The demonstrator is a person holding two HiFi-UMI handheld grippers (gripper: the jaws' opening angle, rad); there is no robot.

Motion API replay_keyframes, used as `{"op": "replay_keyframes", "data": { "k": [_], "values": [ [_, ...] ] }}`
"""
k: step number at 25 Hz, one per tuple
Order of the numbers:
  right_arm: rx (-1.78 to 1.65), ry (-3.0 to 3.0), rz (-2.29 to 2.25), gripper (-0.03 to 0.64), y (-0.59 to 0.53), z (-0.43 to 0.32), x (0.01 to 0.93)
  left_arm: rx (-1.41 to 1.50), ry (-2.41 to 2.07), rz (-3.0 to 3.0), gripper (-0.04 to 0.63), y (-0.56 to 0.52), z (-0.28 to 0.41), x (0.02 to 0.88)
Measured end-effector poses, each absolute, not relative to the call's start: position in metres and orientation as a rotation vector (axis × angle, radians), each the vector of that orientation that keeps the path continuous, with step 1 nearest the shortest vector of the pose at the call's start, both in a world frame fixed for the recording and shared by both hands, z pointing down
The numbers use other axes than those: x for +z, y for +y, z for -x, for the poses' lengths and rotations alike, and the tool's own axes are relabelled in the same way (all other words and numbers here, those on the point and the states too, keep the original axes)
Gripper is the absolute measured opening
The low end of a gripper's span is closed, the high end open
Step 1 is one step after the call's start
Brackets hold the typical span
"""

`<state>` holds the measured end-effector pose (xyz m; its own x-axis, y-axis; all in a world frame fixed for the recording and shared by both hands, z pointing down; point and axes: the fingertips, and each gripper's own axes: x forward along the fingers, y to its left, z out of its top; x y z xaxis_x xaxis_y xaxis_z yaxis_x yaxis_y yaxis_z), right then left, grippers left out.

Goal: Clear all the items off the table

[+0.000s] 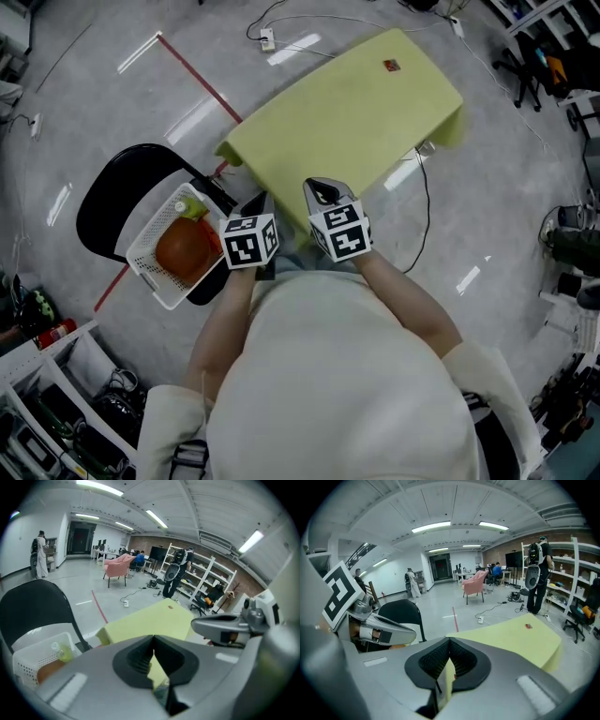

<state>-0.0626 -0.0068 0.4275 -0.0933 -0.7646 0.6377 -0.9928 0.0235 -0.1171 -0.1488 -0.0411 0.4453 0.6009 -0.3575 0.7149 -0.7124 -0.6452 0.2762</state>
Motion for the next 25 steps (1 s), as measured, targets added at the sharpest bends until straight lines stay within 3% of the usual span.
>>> {"op": "replay_keyframes", "data": {
  "k": [25],
  "values": [
    [0.868, -1.635, -2.183, -0.002, 0.148, -0.220, 0.435, 0.949, -0.457, -2.457, 0.009, 0.079, -0.149, 0.459]
  ]
}}
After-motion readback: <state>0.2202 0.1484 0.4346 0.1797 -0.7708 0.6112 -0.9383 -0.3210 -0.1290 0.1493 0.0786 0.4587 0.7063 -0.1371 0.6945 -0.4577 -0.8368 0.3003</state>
